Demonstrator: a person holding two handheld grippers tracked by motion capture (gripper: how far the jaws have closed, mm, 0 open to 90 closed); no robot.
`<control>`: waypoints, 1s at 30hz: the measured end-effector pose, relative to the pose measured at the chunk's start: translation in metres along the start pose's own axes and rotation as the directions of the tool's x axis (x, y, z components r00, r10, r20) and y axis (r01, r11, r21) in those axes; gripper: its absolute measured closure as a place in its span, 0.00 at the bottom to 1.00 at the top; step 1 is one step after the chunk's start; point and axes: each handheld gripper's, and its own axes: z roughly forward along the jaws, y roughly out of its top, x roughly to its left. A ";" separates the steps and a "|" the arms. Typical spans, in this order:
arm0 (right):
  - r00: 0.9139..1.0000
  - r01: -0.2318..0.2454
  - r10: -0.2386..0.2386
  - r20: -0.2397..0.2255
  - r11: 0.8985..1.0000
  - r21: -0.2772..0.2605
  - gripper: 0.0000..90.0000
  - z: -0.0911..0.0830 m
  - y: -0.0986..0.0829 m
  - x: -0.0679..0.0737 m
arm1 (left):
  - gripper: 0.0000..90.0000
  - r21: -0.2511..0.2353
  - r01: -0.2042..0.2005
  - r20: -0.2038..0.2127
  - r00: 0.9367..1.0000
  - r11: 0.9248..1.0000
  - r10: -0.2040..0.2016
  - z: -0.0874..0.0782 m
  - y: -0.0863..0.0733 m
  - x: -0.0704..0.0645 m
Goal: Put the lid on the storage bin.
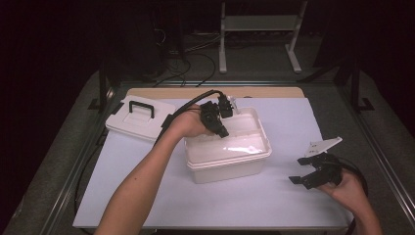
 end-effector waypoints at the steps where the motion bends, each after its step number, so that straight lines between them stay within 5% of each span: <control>1: 1.000 -0.001 0.001 0.000 1.000 0.000 0.25 0.000 0.000 0.000 | 0.98 0.000 0.002 0.000 1.000 1.000 -0.002 0.000 0.000 0.000; 30: 1.000 -0.008 0.008 -0.003 1.000 0.003 0.25 0.001 -0.004 0.001 | 0.84 -0.014 -0.014 -0.026 1.000 1.000 0.014 -0.013 -0.003 -0.008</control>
